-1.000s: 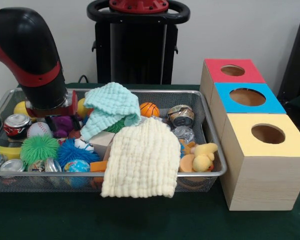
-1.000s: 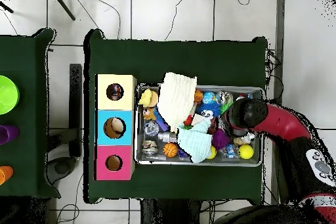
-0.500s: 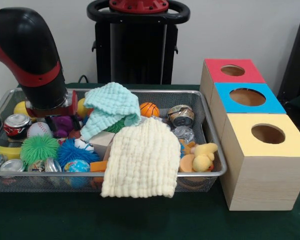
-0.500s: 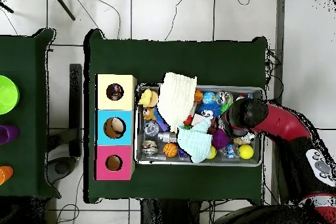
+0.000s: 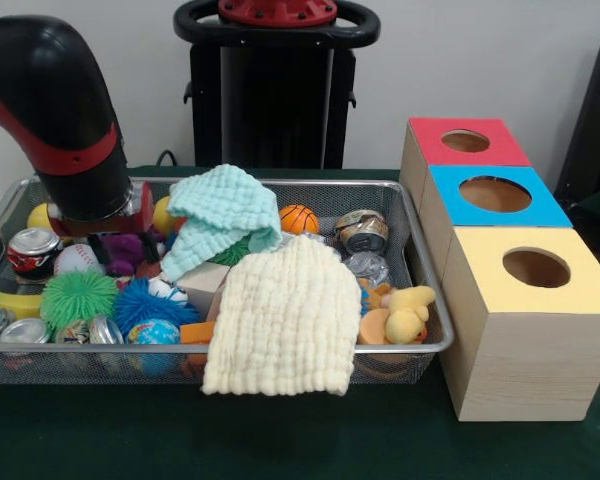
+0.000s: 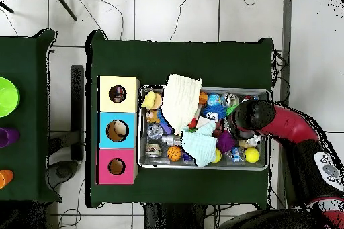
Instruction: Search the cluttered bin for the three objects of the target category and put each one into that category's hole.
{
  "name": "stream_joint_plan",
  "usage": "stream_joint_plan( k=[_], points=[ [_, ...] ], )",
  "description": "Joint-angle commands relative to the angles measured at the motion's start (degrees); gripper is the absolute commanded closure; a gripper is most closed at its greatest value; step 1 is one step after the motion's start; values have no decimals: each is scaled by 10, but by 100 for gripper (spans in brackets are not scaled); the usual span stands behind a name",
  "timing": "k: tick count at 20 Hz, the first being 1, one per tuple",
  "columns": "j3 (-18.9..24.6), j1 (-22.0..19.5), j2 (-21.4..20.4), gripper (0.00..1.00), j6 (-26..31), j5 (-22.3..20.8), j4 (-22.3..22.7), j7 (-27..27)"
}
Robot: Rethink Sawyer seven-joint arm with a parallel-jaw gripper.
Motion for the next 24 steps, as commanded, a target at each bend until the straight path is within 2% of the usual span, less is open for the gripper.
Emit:
stream_joint_plan(
  k=[1, 15, 24],
  points=[
    [47, -6, 40, 0, -2, 10, -50, -20],
    [39, -2, 37, 0, -47, -2, -28, -1],
    [26, 2, 38, 0, -98, -17, 0, 27]
  ],
)
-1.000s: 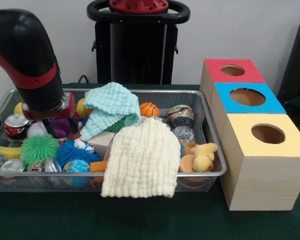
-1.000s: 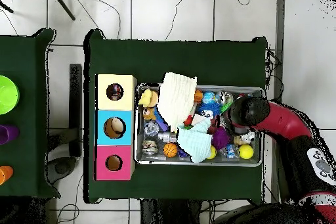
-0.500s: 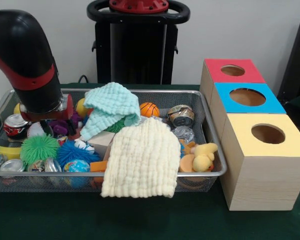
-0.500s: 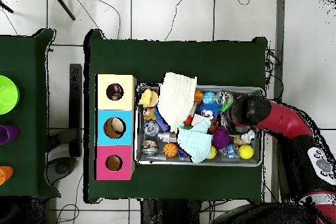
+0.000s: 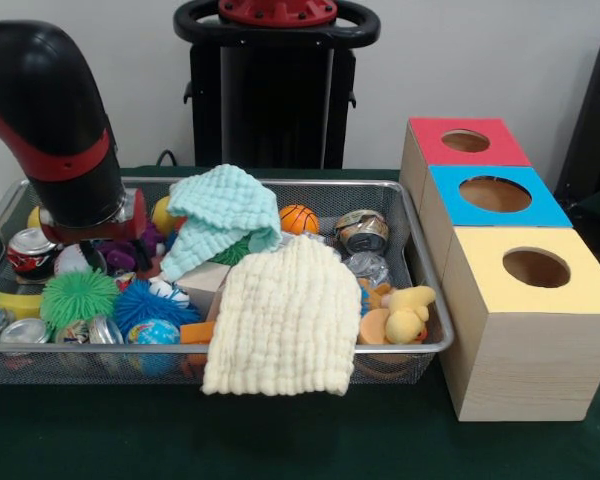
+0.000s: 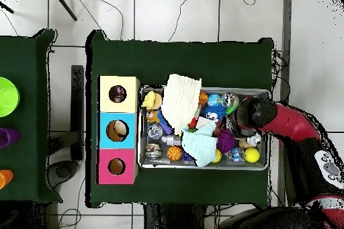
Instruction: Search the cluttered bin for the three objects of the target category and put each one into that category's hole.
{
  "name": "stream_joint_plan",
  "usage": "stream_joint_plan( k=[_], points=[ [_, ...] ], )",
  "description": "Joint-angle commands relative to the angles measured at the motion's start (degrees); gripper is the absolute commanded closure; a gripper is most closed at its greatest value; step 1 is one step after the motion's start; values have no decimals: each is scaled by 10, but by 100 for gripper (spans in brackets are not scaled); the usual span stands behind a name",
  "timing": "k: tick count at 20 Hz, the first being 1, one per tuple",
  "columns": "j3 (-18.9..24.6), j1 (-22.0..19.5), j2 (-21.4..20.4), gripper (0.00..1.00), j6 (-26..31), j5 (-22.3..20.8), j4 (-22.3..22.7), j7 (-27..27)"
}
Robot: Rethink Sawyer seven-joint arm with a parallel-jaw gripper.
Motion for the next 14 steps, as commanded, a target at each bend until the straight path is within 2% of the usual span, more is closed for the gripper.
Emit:
stream_joint_plan(
  k=[1, 10, 14],
  points=[
    [25, 3, 32, 0, -106, -17, 18, 31],
    [14, 6, 40, 0, -141, -19, 26, 42],
    [10, 9, 47, 0, -153, -15, 16, 46]
  ],
)
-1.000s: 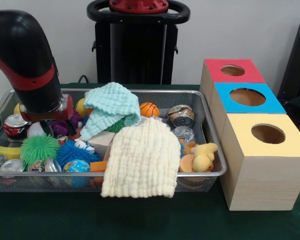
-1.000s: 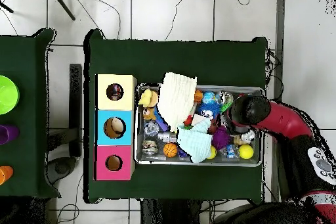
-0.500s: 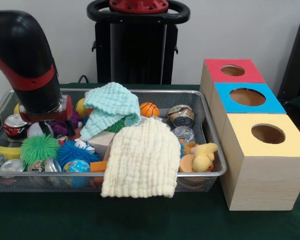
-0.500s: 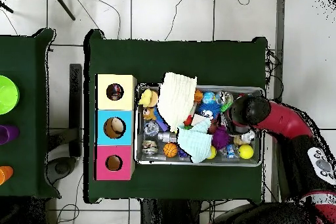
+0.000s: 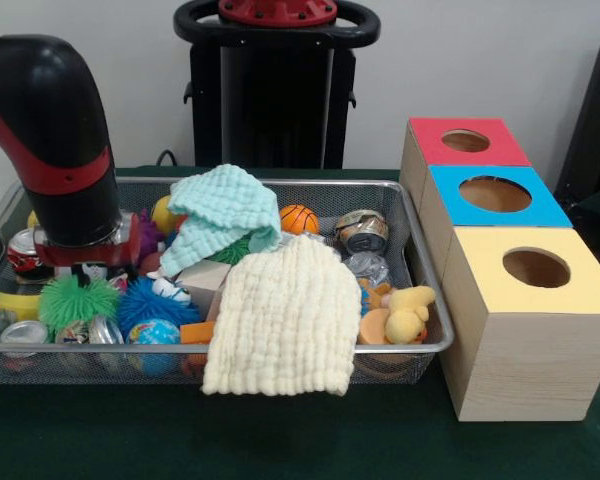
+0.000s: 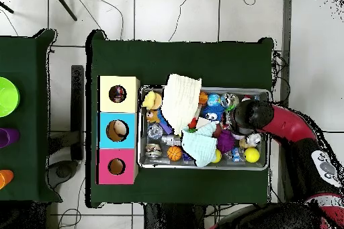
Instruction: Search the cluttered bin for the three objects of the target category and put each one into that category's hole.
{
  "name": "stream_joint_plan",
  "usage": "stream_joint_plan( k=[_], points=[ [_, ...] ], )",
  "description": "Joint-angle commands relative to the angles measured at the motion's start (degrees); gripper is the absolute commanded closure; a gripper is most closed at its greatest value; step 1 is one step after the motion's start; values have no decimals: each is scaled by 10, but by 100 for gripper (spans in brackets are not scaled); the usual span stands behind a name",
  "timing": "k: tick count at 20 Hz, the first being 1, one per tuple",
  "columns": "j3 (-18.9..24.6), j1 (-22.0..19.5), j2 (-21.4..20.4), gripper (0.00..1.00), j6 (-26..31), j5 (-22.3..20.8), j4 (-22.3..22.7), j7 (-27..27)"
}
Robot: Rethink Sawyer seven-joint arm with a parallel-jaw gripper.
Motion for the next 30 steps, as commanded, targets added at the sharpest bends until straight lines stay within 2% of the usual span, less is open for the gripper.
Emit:
stream_joint_plan(
  k=[1, 6, 18, 30],
  points=[
    [12, 10, 33, 0, -62, -14, 13, 47],
    [5, 16, 33, 0, -71, -14, 16, 56],
    [-29, 41, 12, 0, -5, -5, 33, 58],
    [-50, 51, 16, 0, -8, 8, 45, 74]
  ],
)
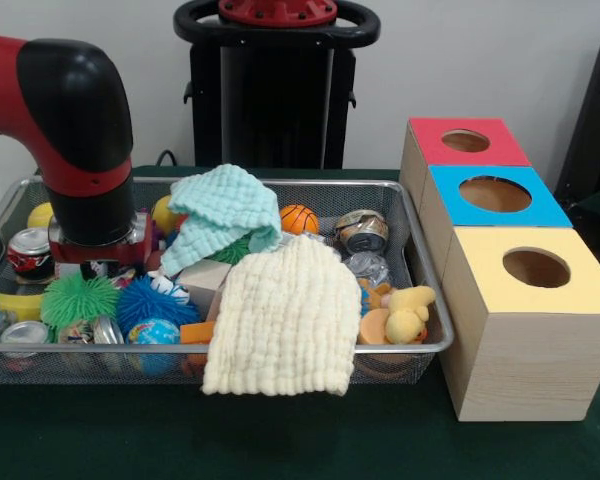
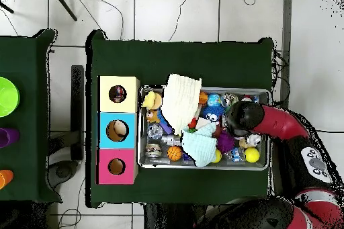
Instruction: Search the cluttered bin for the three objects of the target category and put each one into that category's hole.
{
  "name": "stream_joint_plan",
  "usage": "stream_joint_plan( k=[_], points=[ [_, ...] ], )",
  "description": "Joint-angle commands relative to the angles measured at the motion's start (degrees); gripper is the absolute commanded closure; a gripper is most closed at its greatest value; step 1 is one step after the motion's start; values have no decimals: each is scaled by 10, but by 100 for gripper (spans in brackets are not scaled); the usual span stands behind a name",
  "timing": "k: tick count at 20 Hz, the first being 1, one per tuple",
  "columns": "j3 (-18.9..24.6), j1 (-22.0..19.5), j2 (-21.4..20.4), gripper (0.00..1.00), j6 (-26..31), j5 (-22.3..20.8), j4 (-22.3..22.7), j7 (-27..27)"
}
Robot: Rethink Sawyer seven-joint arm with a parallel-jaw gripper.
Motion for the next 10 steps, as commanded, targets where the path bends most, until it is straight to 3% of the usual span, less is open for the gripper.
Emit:
stream_joint_plan(
  k=[1, 10],
  points=[
    [-3, 5, 15, 0, 0, 9, 48, 76],
    [-9, 8, 11, 0, -4, 24, 59, 81]
  ],
)
